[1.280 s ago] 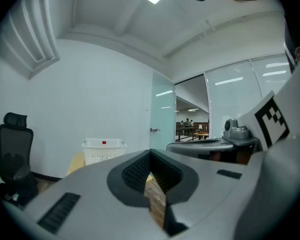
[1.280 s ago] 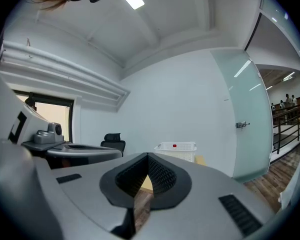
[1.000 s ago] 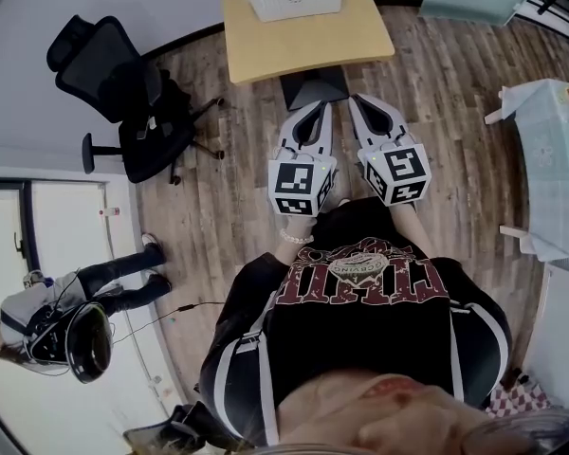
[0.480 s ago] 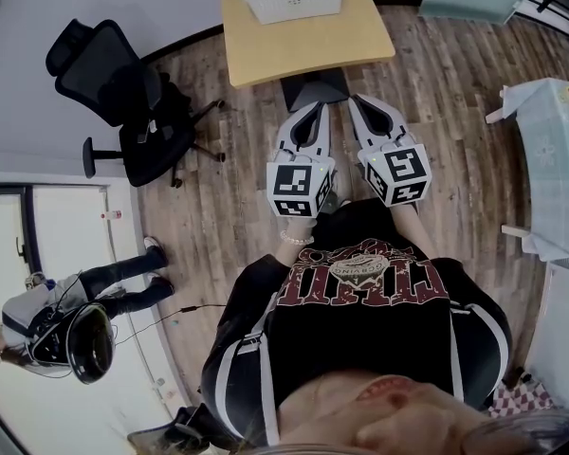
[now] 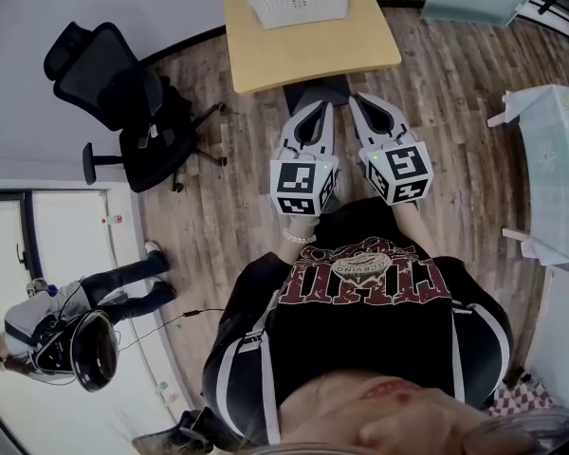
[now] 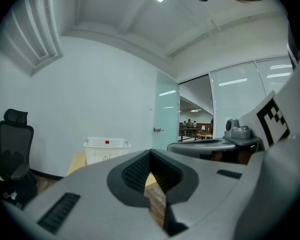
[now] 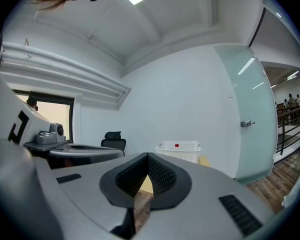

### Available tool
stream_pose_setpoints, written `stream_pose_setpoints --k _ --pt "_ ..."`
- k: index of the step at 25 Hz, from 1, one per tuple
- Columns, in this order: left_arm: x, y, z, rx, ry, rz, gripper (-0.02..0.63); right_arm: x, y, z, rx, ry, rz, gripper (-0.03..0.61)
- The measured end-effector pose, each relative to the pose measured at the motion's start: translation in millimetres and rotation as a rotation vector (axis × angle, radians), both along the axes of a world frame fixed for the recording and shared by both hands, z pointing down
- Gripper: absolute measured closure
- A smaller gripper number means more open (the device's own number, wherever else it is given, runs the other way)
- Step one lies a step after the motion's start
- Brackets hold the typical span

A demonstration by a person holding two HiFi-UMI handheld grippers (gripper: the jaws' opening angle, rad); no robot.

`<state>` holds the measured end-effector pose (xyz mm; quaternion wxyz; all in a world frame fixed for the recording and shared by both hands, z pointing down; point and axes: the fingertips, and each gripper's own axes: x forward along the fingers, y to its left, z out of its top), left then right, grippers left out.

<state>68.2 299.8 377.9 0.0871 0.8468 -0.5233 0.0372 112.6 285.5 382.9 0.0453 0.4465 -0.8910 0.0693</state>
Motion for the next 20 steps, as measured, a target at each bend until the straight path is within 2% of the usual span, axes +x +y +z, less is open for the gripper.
stream_pose_setpoints --k 20 --pt "-30.7 -91.7 5.6 -0.006 0.013 0.068 0.566 -36.2 -88.7 5.6 0.001 0.019 0.049 0.561"
